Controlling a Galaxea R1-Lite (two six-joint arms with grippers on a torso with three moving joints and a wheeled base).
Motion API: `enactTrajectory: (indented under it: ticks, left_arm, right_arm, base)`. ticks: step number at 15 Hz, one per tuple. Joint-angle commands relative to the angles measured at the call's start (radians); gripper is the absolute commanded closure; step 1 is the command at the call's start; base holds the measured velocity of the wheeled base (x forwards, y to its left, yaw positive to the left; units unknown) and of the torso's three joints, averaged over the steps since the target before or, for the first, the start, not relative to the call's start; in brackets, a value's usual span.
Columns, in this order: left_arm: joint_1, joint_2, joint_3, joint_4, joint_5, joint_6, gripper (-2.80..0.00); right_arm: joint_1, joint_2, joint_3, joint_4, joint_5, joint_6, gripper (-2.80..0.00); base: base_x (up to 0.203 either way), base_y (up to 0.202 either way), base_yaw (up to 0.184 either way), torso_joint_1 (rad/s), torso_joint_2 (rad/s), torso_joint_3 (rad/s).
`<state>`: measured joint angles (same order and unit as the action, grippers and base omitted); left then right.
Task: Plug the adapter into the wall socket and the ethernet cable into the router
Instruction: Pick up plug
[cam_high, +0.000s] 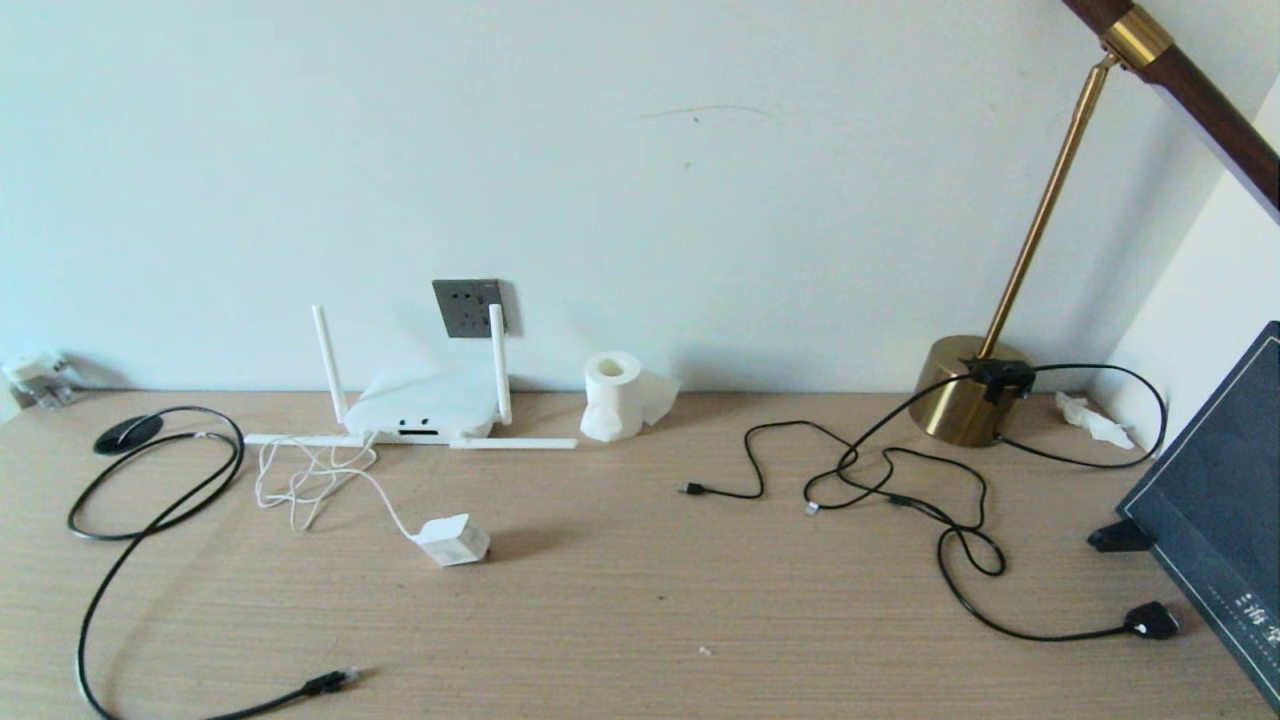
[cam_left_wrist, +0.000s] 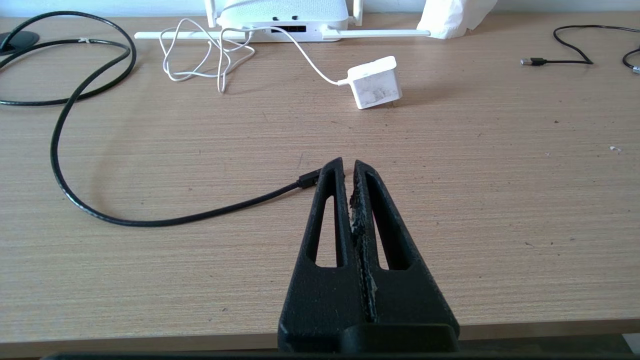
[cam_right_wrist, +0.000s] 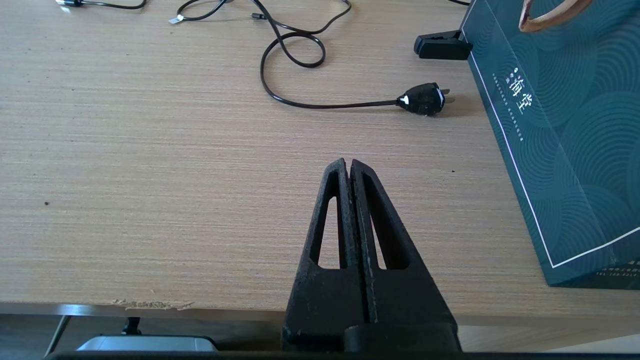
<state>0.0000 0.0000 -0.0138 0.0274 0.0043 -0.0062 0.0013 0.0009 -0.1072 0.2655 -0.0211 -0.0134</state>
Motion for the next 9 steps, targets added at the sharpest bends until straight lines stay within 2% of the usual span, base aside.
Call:
enactTrajectory:
  ticks: [1,2,3,5,9]
  left_arm:
    - [0.0,0.0,-0.006,-0.005,-0.006,0.032,0.0]
    - [0.0,0.001,-0.026,-0.009,-0.016,0.048,0.0]
    - [0.0,0.016,-0.095,-0.003,-0.052,0.058,0.0]
    - [-0.006,0.132,-0.219,0.012,-0.115,0.065,0.0]
    - [-0.106,0.604,-0.493,0.029,-0.189,0.088,0.0]
  right_arm:
    - [0.0,0.001,0.0,0.001,0.0,0.0,0.0]
    - [0.0,0.001,0.0,0.001,0.0,0.0,0.0]
    - [0.0,0.001,0.0,0.001,0.0,0.0,0.0]
    - [0.0,0.001,0.0,0.001,0.0,0.0,0.0]
    - [0.0,0.001,0.0,0.001,0.0,0.0,0.0]
  base:
    - [0.0,0.0,0.0,0.0,0.0,0.0]
    - [0.0,0.0,0.0,0.0,0.0,0.0]
    - [0.0,0.0,0.0,0.0,0.0,0.0]
    - [0.0,0.0,0.0,0.0,0.0,0.0]
    - [0.0,0.0,0.0,0.0,0.0,0.0]
